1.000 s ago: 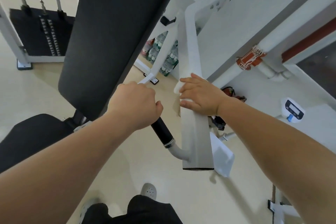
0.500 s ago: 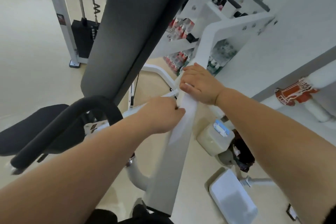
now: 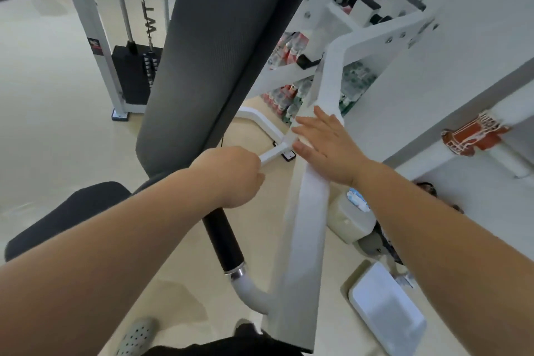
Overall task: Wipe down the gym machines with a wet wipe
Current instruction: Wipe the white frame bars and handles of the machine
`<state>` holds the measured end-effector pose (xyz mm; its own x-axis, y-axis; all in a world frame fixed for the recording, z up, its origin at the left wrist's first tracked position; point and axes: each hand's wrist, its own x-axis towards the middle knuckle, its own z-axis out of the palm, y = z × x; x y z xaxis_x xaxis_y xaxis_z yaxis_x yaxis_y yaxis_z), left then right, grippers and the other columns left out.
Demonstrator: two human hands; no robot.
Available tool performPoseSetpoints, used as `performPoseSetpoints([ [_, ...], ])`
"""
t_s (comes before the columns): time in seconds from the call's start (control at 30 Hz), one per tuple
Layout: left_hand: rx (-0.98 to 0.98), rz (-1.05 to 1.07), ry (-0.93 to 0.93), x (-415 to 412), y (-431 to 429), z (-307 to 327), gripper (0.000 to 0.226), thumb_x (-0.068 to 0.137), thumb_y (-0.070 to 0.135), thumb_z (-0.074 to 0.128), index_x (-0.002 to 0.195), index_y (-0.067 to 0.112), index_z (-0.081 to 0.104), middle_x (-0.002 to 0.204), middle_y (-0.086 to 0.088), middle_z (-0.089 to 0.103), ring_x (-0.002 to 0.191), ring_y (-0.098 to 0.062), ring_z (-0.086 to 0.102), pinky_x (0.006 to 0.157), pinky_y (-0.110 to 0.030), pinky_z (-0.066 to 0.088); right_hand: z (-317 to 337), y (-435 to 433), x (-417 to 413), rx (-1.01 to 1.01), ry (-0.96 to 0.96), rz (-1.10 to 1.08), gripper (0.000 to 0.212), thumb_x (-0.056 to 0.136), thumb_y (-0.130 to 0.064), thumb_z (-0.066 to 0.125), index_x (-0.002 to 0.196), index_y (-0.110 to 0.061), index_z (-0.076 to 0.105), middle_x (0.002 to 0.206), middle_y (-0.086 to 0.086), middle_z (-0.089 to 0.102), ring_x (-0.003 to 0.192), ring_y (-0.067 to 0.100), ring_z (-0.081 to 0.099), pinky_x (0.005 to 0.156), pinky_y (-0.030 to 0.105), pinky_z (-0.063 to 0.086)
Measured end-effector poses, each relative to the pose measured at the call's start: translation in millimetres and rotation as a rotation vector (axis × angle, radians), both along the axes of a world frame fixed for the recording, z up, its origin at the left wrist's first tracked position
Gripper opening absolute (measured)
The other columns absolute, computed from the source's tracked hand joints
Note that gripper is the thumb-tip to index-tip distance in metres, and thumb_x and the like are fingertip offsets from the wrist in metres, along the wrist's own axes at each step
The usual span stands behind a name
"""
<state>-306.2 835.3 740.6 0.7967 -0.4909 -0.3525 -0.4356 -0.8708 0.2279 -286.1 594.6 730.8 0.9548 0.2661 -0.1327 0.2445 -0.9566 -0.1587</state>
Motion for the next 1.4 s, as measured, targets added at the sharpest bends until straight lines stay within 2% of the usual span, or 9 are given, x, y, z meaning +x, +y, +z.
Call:
performPoseSetpoints([
  [0.27, -0.047, -0.214, -0.134, 2, 70, -5, 0.037, 0.107, 0.041, 0.027, 0.075, 0.025, 0.036, 0.086, 0.001, 0.055, 0.082, -0.023, 0.059, 0.079, -0.043, 0.055, -10, 82, -122, -0.041, 0.040, -0.358, 0.065, 0.107, -0.046, 0.037, 0.162, -0.021, 0.014, 0.168, -0.008, -0.014, 0.155, 0.014, -0.018, 0.127, 0.037, -0.008],
  [0.37, -0.180, -0.211, -0.113, -2, 91, -13, 0.040, 0.107, 0.045, 0.027, 0.086, 0.019, 0.050, 0.081, -0.001, 0.059, 0.073, -0.021, 0.060, 0.072, -0.042, 0.055, -17, 114, -164, -0.010, -0.135, -0.475, 0.055, 0.102, -0.010, 0.051, 0.156, -0.010, 0.037, 0.169, 0.003, 0.013, 0.157, 0.021, 0.011, 0.124, 0.030, 0.003],
  [0.47, -0.367, -0.121, -0.104, -9, 103, -21, 0.044, 0.104, 0.051, 0.029, 0.079, 0.020, 0.046, 0.070, -0.002, 0.057, 0.062, -0.021, 0.056, 0.058, -0.037, 0.048, -28, 140, -194, -0.060, -0.346, -0.528, 0.063, 0.076, 0.014, 0.069, 0.137, -0.001, 0.061, 0.147, 0.015, 0.055, 0.137, 0.033, 0.052, 0.112, 0.055, 0.034],
  [0.57, -0.451, -0.069, -0.145, -15, 113, -28, 0.038, 0.104, 0.048, 0.033, 0.081, 0.021, 0.043, 0.070, -0.001, 0.054, 0.058, -0.017, 0.053, 0.050, -0.032, 0.035, -33, 176, -212, 0.064, -0.408, -0.563, 0.052, 0.087, 0.003, 0.053, 0.138, -0.004, 0.060, 0.145, 0.009, 0.058, 0.136, 0.026, 0.052, 0.112, 0.050, 0.043],
  [0.7, -0.477, -0.067, -0.158, -17, 118, -32, 0.034, 0.104, 0.047, 0.033, 0.089, 0.019, 0.047, 0.070, -0.001, 0.055, 0.057, -0.017, 0.054, 0.049, -0.030, 0.037, -40, 240, -211, 0.455, -0.261, -0.718, 0.053, 0.110, -0.028, 0.036, 0.160, -0.020, 0.023, 0.166, -0.007, 0.022, 0.154, 0.004, 0.013, 0.127, 0.027, 0.012],
  [0.8, -0.517, -0.049, -0.145, -17, 118, -34, 0.033, 0.104, 0.046, 0.035, 0.088, 0.020, 0.048, 0.070, -0.001, 0.056, 0.057, -0.018, 0.055, 0.050, -0.032, 0.040, -58, 246, -211, 0.302, -0.244, -0.678, 0.067, 0.106, -0.051, 0.026, 0.162, -0.020, 0.004, 0.169, -0.009, 0.000, 0.155, 0.001, -0.005, 0.126, 0.023, 0.001],
  [0.97, -0.613, 0.052, -0.113, -26, 126, -42, 0.030, 0.104, 0.044, 0.034, 0.096, 0.021, 0.051, 0.071, 0.000, 0.061, 0.061, -0.019, 0.058, 0.055, -0.036, 0.046, -81, 245, -218, 0.044, -0.315, -0.820, 0.068, 0.105, -0.049, 0.025, 0.162, -0.011, 0.014, 0.169, 0.005, 0.019, 0.154, 0.018, 0.014, 0.126, 0.038, 0.016],
  [1.13, -0.667, 0.210, -0.050, -46, 135, -43, 0.024, 0.106, 0.038, 0.036, 0.102, 0.020, 0.051, 0.073, -0.003, 0.062, 0.064, -0.019, 0.059, 0.054, -0.030, 0.039, -75, 280, -183, 0.075, -0.327, -0.736, 0.075, 0.104, -0.049, 0.020, 0.161, -0.006, -0.002, 0.170, 0.013, -0.007, 0.157, 0.024, -0.014, 0.126, 0.041, -0.011],
  [1.4, -0.875, 0.298, 0.179, -58, 157, -54, 0.023, 0.107, 0.036, 0.035, 0.107, 0.023, 0.054, 0.077, -0.006, 0.067, 0.067, -0.016, 0.062, 0.063, -0.028, 0.048, -55, 263, -159, 0.158, -0.429, -0.481, 0.054, 0.108, -0.020, 0.038, 0.159, -0.008, 0.027, 0.165, 0.009, 0.029, 0.153, 0.022, 0.026, 0.124, 0.037, 0.023],
])
